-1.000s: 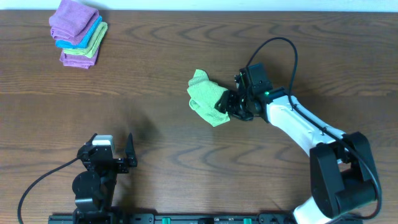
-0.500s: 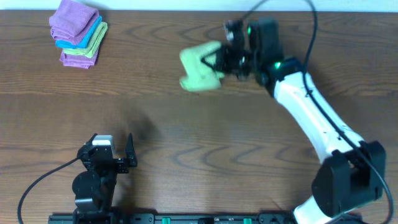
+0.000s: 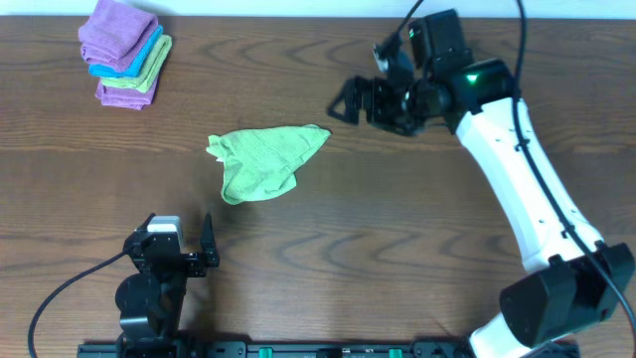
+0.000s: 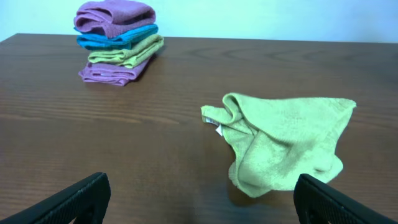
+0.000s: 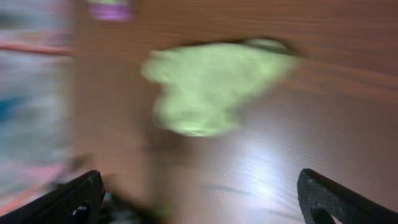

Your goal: Fold the cloth

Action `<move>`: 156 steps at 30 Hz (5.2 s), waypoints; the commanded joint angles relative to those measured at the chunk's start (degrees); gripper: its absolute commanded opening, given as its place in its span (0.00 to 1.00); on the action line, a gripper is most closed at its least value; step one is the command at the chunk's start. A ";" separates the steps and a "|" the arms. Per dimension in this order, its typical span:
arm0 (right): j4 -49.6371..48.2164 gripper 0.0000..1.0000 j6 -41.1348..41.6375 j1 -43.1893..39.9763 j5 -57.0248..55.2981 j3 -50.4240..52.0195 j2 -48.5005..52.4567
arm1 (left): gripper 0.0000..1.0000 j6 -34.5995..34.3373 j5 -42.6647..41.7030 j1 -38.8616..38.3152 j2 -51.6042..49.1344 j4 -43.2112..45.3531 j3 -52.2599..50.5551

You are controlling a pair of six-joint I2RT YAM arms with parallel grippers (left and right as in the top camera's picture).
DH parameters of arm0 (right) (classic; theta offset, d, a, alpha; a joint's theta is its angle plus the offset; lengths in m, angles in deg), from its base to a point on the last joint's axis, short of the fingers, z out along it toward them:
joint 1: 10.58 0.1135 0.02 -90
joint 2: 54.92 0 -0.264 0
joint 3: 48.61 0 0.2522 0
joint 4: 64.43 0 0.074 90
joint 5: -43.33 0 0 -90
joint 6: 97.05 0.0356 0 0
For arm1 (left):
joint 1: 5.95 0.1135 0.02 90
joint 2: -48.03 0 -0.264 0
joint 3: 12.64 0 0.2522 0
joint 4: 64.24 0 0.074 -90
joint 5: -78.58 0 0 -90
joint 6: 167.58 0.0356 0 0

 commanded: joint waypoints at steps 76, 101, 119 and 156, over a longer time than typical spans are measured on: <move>-12.61 0.01 -31.98 23.23 -44.48 -17.86 21.77 | 0.95 -0.17 0.20 0.37 0.33 -0.35 -1.38; 19.04 0.47 -28.26 26.47 -22.40 -49.37 21.59 | 0.95 -0.17 0.20 0.37 0.33 -0.35 -1.38; 19.39 0.79 -21.68 13.51 -23.80 -23.06 21.90 | 0.96 -0.17 0.20 0.37 0.33 -0.35 -1.38; -14.58 0.60 -36.17 14.12 -31.61 9.18 21.92 | 0.95 -0.17 0.20 0.39 0.33 -0.35 -1.36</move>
